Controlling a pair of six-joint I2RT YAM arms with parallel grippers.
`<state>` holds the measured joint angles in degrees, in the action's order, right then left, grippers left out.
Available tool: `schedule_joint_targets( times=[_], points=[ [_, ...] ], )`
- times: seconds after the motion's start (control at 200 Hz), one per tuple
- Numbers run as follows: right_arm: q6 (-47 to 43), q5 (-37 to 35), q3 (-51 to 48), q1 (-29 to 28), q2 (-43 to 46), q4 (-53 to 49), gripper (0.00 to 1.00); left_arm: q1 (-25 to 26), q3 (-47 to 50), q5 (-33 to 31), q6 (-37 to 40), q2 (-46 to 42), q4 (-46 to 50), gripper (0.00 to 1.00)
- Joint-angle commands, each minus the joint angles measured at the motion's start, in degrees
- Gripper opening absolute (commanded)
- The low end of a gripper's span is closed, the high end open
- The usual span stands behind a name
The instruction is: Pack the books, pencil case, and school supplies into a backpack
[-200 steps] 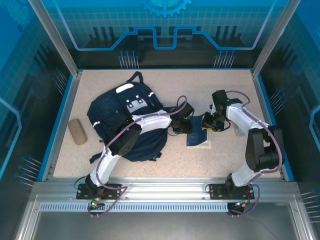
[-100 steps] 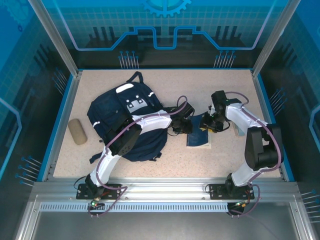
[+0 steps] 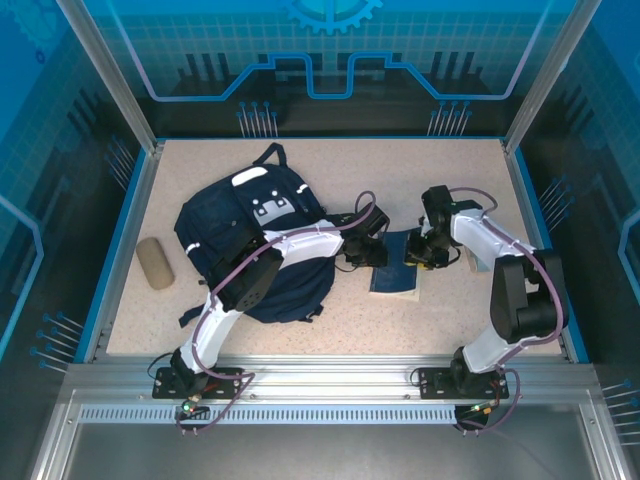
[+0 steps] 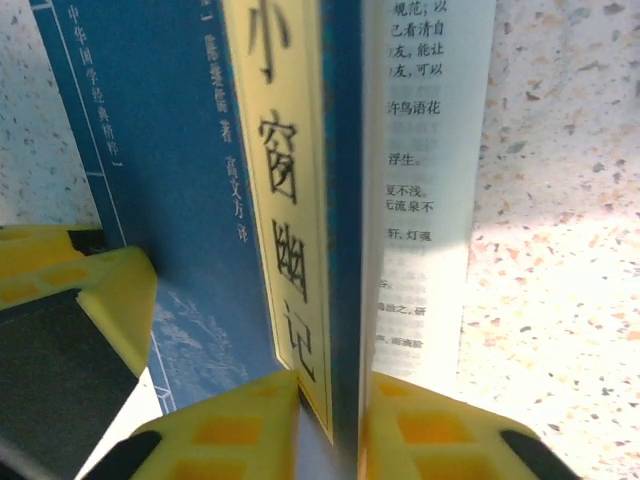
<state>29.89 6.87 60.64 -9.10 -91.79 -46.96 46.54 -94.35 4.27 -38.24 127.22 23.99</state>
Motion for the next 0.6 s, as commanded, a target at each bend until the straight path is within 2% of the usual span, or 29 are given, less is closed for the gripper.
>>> schedule_joint_targets(
  times=[0.0,0.095,0.2,0.36,0.595],
  points=[
    [-0.9,0.5,1.4,-1.2,2.2,-2.6,0.07,-1.2,1.0,-0.1,2.2,-5.6,1.5,0.43],
    [-2.4,1.3,2.9,-1.6,2.7,-3.7,0.0,-2.6,2.8,1.6,2.3,-8.9,0.3,0.53],
    [-3.6,3.8,4.1,-1.6,4.6,-3.6,0.0,-4.7,6.4,3.8,1.9,-13.5,-1.6,0.66],
    [-5.2,11.3,7.2,-1.6,8.5,-1.5,0.0,-9.2,14.1,7.5,0.6,-22.0,-6.0,0.8],
    [-5.3,27.2,10.6,-1.5,12.7,6.2,0.0,-16.3,27.1,17.0,-2.9,-33.8,-16.5,0.85]
  ],
)
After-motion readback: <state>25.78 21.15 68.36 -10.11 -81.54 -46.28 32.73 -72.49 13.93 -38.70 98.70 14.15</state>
